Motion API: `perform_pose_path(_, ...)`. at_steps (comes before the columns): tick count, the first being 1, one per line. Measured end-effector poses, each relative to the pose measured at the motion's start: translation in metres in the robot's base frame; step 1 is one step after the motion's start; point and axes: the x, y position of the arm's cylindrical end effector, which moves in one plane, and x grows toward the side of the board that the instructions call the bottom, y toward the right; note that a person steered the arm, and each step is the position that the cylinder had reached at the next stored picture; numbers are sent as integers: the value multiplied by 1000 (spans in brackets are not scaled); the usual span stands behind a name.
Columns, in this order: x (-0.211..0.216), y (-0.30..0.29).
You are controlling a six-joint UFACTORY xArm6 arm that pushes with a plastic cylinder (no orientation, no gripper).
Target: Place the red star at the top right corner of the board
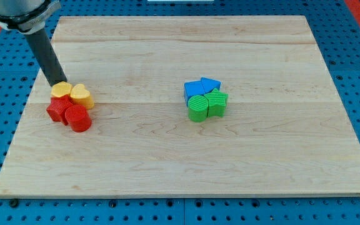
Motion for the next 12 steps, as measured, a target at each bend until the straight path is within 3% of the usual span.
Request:
perform_pose_path(3,12,-44)
perform_pose_path(8,107,-50)
perform_pose_path(12,72,-23)
